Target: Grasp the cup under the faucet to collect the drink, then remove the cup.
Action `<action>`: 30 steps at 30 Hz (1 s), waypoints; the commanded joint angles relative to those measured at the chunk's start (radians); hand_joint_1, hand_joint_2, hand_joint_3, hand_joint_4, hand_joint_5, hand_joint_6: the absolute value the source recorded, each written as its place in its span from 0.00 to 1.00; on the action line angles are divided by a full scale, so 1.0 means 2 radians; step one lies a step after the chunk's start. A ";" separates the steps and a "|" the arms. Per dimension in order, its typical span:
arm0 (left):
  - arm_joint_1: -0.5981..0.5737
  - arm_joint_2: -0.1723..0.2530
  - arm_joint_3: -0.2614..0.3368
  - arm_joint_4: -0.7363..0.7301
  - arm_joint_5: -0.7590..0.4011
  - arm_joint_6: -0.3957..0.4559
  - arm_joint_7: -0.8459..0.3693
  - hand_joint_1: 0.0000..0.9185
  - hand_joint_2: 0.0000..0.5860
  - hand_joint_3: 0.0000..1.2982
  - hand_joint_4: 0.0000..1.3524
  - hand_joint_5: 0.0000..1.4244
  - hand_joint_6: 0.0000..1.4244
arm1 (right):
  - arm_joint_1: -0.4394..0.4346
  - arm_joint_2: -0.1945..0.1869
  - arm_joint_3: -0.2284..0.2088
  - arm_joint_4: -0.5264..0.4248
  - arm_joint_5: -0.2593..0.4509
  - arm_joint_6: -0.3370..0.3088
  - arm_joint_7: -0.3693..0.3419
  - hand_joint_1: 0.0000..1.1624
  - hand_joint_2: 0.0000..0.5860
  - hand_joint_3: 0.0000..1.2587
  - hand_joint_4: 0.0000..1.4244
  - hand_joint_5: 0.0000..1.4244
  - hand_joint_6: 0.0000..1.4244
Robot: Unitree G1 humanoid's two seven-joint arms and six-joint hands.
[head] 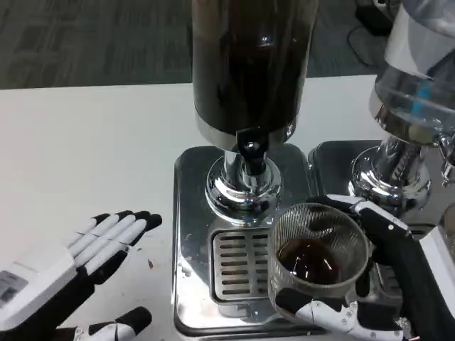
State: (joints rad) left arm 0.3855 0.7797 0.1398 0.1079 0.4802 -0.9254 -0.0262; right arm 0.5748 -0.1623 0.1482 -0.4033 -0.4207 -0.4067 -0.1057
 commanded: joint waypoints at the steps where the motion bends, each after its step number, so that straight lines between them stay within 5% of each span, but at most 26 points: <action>1: 0.003 -0.003 0.004 -0.005 -0.007 0.006 -0.006 0.00 0.47 0.00 0.00 0.00 0.00 | 0.001 0.003 -0.004 -0.026 0.015 -0.019 -0.002 0.80 0.26 0.37 0.40 0.58 0.85; 30: 0.025 -0.016 0.006 -0.045 -0.017 0.033 -0.023 0.00 0.50 0.00 0.00 0.00 0.00 | 0.011 -0.001 -0.015 -0.030 0.042 -0.018 0.019 0.79 0.27 0.38 0.41 0.59 0.86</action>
State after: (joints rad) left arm 0.4264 0.7602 0.1431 0.0402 0.4432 -0.8714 -0.0609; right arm 0.5988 -0.1667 0.1261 -0.4420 -0.3640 -0.4067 -0.0681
